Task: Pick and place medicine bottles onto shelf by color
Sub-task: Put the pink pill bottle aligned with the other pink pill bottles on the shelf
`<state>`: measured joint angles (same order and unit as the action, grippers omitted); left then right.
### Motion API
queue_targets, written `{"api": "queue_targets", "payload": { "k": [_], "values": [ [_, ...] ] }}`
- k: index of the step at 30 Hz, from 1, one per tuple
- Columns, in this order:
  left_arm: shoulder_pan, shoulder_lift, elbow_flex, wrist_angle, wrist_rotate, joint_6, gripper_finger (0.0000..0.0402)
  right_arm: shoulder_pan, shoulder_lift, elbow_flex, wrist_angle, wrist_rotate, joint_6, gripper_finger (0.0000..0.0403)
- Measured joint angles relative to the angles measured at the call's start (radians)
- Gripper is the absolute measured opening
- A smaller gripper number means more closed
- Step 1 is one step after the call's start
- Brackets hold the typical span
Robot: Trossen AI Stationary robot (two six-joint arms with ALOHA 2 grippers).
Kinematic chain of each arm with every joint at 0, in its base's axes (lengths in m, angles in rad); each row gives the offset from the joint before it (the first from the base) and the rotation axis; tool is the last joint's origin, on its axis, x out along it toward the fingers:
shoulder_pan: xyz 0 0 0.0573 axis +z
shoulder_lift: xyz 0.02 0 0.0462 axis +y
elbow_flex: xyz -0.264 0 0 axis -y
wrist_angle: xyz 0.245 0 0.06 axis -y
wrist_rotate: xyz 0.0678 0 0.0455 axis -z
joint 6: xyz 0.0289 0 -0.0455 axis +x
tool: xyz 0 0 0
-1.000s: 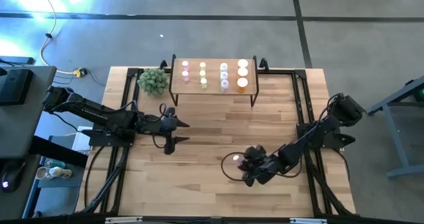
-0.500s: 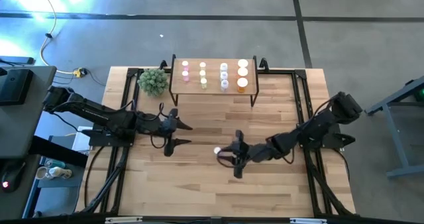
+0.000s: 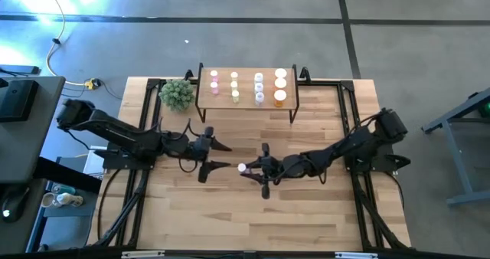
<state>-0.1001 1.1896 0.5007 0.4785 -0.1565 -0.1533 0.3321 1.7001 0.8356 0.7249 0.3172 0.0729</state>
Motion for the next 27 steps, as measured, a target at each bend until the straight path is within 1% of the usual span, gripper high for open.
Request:
{"api": "queue_targets", "payload": {
  "k": [6, 11, 16, 21, 27],
  "values": [
    [0.001, 0.069, 0.0, 0.06, 0.076, 0.017, 0.0243, -0.029, 0.064, 0.0, 0.039, 0.0, 0.049, 0.0085],
    [0.0, 0.117, 0.0, 0.112, 0.078, 0.018, 0.0243, -0.037, 0.118, 0.0, 0.101, 0.0, 0.059, 0.0085],
    [0.001, 0.141, 0.0, 0.152, 0.104, 0.018, 0.0243, -0.054, 0.129, 0.0, 0.112, 0.002, 0.091, 0.0085],
    [0.001, 0.146, 0.0, 0.18, 0.098, 0.018, 0.0243, -0.064, 0.129, 0.001, 0.111, -0.012, 0.11, 0.0085],
    [0.0, 0.146, 0.0, 0.206, 0.053, 0.014, 0.0243, -0.064, 0.129, 0.001, 0.112, -0.012, 0.11, 0.0085]
  ]
}}
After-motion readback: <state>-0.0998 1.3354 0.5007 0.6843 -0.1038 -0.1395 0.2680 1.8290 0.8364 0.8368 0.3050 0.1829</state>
